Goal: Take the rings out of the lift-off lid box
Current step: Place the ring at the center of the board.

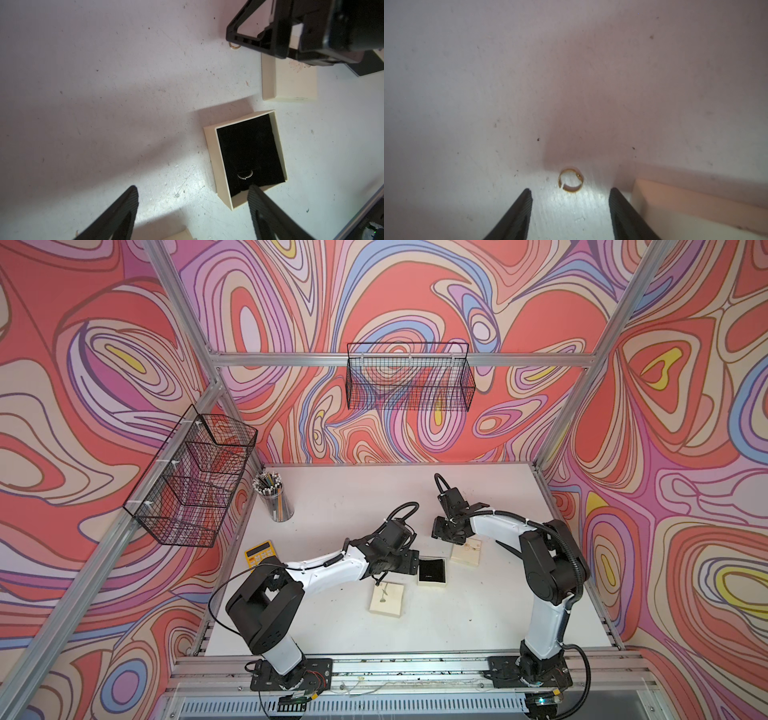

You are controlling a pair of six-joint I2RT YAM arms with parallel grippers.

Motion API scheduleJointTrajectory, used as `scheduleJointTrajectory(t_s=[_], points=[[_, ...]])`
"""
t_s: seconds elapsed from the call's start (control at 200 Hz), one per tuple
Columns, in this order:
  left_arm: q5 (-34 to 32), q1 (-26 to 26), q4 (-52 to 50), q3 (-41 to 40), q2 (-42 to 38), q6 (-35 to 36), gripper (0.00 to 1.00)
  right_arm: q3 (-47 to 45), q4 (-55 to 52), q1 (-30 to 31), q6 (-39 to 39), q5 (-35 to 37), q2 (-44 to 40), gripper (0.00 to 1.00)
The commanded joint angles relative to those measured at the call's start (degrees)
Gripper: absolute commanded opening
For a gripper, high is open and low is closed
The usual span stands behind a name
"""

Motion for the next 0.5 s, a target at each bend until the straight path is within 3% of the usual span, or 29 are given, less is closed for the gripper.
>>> scheduleJointTrajectory(t_s=[0.0,0.275,0.496], points=[[-0.5,0.6,-0.8,1.5,-0.4,4.1,0.87,-3.8,-1.9,-0.3,2.0,-0.8,-8.7,0.62],[3.5,0.5,-7.2,11.9,8.1,20.4,0.84,-22.4,-0.9,-0.2,8.9,-6.1,-29.5,0.6],[3.1,0.5,-10.3,18.3,14.2,27.8,0.78,-30.6,-0.3,-0.3,8.5,-8.4,-37.4,0.6]])
